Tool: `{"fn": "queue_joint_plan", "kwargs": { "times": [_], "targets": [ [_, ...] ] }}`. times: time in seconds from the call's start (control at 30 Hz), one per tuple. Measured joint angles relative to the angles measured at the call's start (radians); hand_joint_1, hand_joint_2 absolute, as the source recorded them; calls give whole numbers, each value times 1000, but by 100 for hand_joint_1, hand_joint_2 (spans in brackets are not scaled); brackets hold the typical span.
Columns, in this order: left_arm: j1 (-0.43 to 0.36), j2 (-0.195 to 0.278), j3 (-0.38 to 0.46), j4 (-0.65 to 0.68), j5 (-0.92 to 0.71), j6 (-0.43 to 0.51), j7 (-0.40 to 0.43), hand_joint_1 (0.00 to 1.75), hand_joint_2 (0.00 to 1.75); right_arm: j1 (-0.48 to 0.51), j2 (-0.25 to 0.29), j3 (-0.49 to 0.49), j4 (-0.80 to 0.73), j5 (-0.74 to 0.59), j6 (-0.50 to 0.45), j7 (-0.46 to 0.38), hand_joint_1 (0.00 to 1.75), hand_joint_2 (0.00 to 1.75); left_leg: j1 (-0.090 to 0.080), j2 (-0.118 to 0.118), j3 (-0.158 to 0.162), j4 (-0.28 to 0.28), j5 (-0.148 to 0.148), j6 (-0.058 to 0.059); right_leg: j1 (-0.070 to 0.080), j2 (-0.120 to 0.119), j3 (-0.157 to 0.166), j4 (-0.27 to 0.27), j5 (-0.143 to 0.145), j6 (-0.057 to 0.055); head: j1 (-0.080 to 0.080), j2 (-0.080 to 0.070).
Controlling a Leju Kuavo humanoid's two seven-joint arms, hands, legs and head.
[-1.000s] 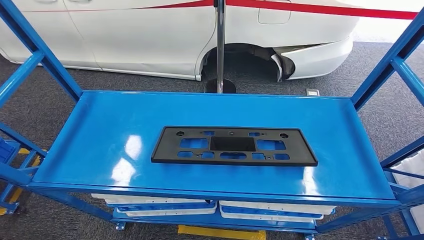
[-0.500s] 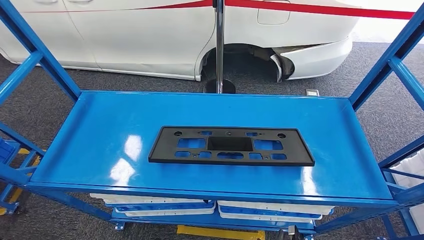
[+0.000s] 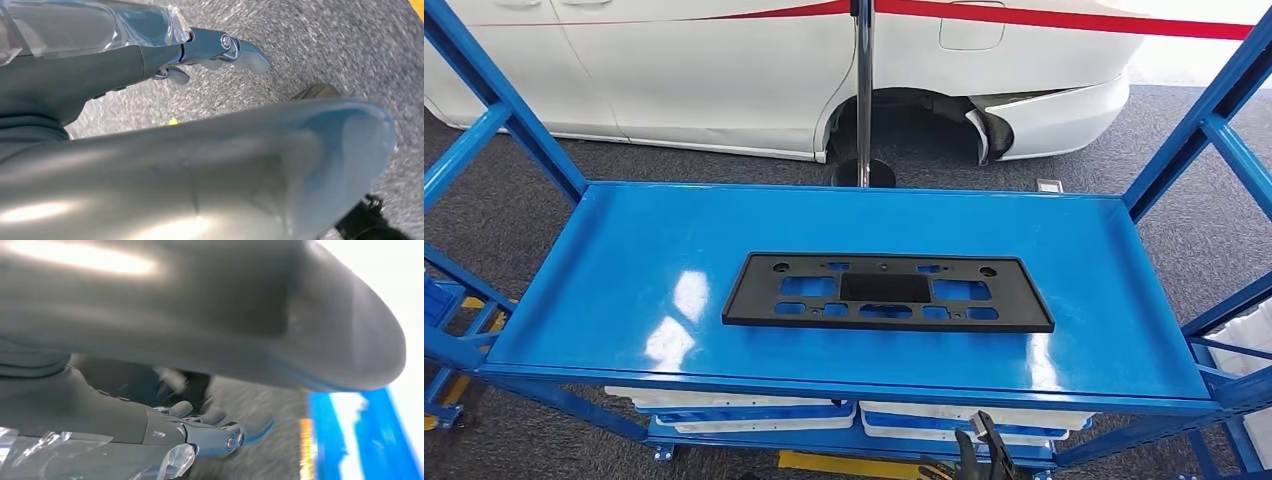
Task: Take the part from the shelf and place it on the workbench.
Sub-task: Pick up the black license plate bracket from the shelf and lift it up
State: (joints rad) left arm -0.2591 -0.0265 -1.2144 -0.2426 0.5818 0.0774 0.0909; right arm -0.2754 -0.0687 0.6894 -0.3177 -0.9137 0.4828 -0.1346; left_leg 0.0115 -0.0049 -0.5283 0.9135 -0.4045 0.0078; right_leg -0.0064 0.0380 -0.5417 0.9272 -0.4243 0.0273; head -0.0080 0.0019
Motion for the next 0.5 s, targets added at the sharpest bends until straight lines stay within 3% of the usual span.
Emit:
{"fn": "queue_joint_plan", "kwargs": {
  "times": [0.2,0.5],
  "targets": [
    [-19,2,-21,0,-29,-18,10,0,0,10,-54,110,-62,113,64,-19,0,0,0,0,0,0,0,0,0,0,0,0,0,0,0,0],
    [-26,2,-41,0,-46,-20,20,0,0,-6,-87,253,-243,212,120,-25,0,0,0,0,1,0,0,0,1,0,1,0,0,0,0,0]
  ]
}}
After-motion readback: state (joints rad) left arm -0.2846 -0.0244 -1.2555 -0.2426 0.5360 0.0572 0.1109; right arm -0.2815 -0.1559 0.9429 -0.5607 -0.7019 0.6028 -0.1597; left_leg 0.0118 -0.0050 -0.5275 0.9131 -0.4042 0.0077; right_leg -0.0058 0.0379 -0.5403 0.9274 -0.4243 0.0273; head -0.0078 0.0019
